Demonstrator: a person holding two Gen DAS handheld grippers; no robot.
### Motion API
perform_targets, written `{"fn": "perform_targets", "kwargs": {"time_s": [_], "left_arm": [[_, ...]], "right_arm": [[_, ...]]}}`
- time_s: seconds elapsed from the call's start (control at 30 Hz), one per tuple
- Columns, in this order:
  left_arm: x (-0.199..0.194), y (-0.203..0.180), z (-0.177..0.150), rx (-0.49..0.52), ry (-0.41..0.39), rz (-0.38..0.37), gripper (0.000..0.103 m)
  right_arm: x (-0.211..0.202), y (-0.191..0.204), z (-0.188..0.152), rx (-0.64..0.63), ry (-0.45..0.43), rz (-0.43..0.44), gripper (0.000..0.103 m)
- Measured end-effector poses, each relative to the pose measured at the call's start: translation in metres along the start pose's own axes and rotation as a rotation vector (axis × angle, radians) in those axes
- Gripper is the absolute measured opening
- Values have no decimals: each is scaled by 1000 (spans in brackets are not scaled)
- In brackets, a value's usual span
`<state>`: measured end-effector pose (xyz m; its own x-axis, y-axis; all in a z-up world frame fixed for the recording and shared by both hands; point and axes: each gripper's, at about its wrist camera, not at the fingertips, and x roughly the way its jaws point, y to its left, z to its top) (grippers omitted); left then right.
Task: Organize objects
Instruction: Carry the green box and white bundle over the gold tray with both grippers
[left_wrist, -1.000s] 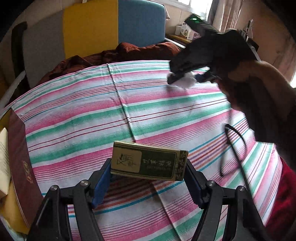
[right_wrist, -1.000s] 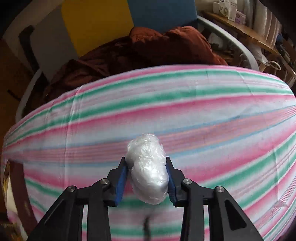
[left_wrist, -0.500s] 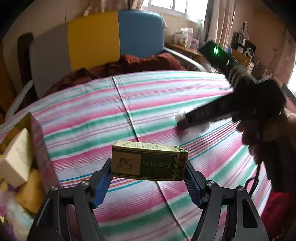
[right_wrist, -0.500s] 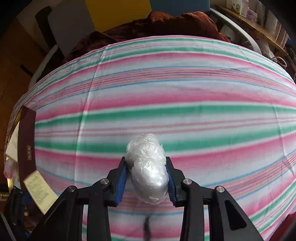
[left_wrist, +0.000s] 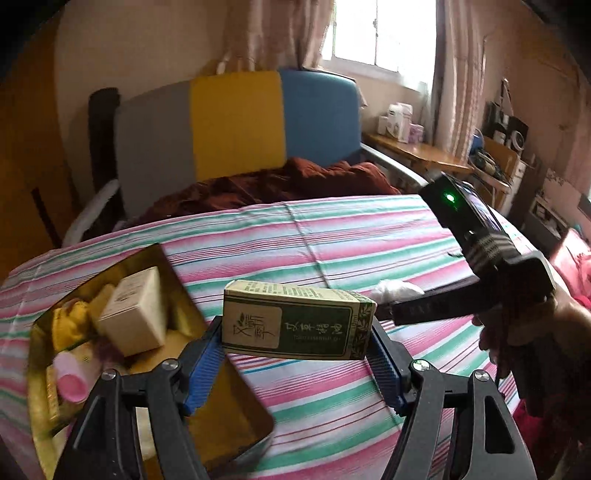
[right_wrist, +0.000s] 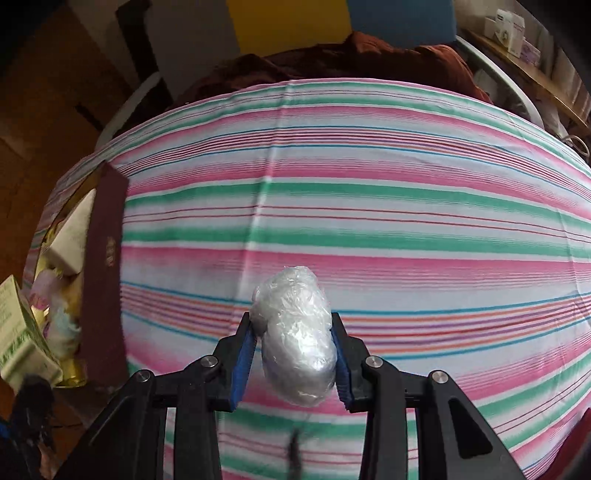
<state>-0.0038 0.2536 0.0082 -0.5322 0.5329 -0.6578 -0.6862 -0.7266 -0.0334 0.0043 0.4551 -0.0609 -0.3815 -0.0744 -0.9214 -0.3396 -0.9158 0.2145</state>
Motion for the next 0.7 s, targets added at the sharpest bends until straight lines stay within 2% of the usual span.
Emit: {"fn": "perform_targets", "kwargs": {"time_s": [0.4,0.7], "left_arm": [[-26,52,-26,-98,-14,96,73],[-42,89,-49,-177,-8,143,73]], "right_arm": [[-23,83,-28,-117,-85,87,37],[-21,146,-41,-233,-123,129,37]]}}
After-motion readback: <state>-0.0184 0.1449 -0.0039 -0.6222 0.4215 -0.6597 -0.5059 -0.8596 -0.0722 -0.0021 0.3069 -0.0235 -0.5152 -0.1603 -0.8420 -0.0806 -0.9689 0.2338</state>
